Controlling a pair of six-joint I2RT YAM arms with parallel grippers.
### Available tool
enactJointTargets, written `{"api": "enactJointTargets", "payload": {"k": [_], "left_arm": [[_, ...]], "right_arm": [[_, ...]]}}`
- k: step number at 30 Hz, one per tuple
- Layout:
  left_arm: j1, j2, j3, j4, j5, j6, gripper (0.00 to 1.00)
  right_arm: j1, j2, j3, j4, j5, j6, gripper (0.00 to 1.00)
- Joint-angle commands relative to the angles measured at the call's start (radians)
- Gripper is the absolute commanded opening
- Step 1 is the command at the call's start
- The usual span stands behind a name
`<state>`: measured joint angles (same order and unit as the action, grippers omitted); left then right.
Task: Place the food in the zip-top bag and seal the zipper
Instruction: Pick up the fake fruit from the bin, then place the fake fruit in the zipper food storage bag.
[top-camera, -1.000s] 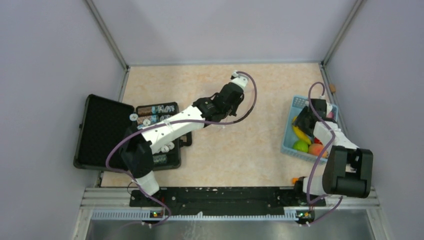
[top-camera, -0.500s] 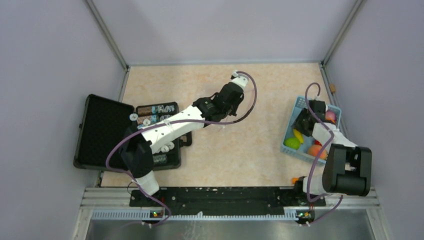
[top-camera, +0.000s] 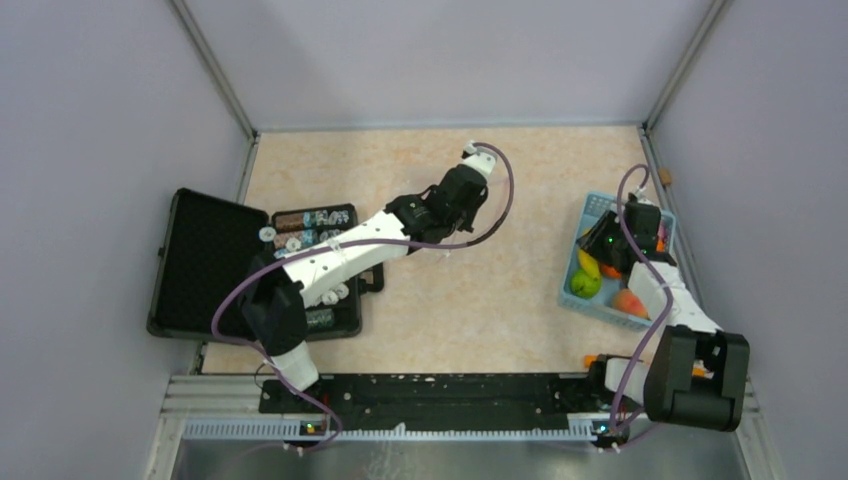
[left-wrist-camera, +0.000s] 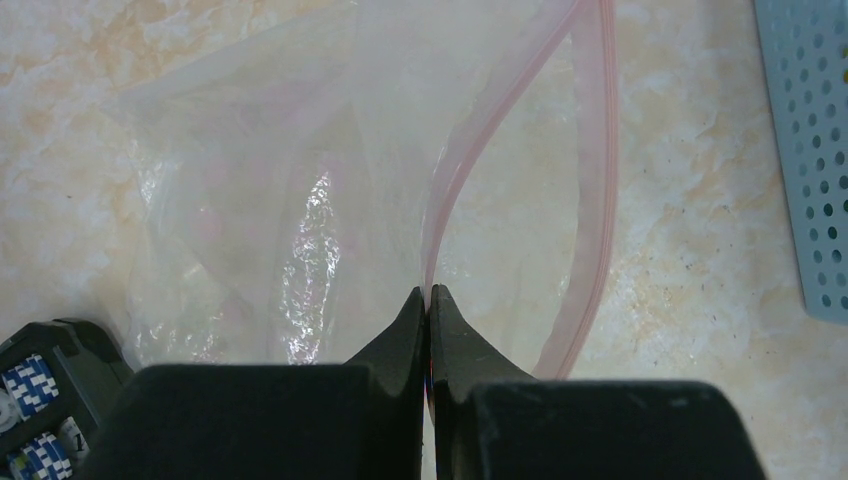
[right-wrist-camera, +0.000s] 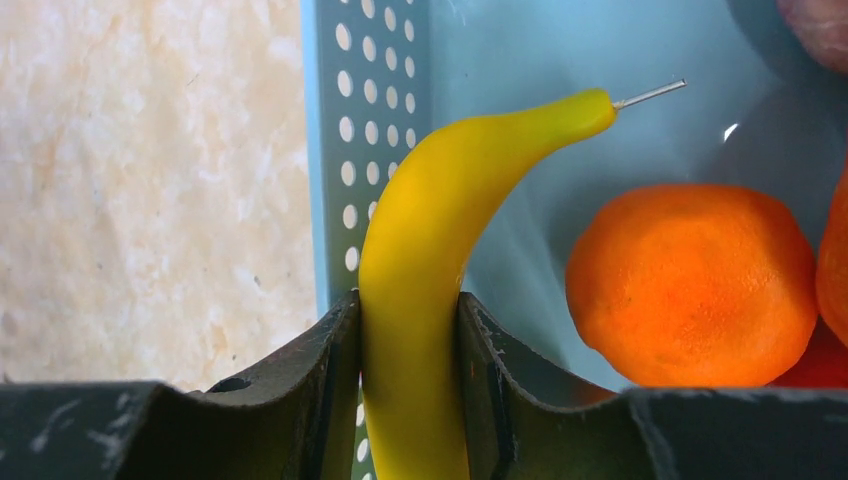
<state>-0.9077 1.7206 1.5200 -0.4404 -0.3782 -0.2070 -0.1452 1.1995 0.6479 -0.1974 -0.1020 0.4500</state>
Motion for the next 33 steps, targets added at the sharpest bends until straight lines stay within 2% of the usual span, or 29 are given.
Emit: {"api": "enactJointTargets", "payload": {"k": [1, 6, 8, 12, 17, 24, 27, 33], "left_arm": [[0.003, -0.054, 0.003, 0.029, 0.002, -0.002, 0.0], [0.003, -0.057, 0.005, 0.031, -0.005, -0.009, 0.0], [0.004, -0.061, 0.004, 0.037, 0.001, -0.009, 0.0], [0.003, -0.06, 0.008, 0.04, -0.008, -0.006, 0.0], [0.003, -0.061, 0.002, 0.046, -0.009, -0.014, 0.0], [0.003, -0.064, -0.004, 0.077, 0.004, -0.032, 0.0], [0.004, -0.058, 0.0, 0.083, 0.003, -0.029, 0.0], [0.004, -0.061, -0.005, 0.081, 0.0, -0.029, 0.0]], "right_arm": [[-0.002, -0.086, -0.033, 0.056, -0.091, 0.033, 0.26], [0.004, -0.235, -0.033, 0.061, -0.052, 0.016, 0.25], [0.004, -0.276, -0.02, 0.07, -0.085, 0.008, 0.25], [0.004, -0.305, 0.01, 0.126, -0.312, 0.033, 0.25], [0.018, -0.296, 0.003, 0.326, -0.656, 0.108, 0.26], [0.102, -0.291, -0.013, 0.477, -0.817, 0.126, 0.26], [0.137, -0.269, 0.003, 0.472, -0.852, 0.107, 0.25], [0.207, -0.224, 0.057, 0.342, -0.893, 0.011, 0.24]]}}
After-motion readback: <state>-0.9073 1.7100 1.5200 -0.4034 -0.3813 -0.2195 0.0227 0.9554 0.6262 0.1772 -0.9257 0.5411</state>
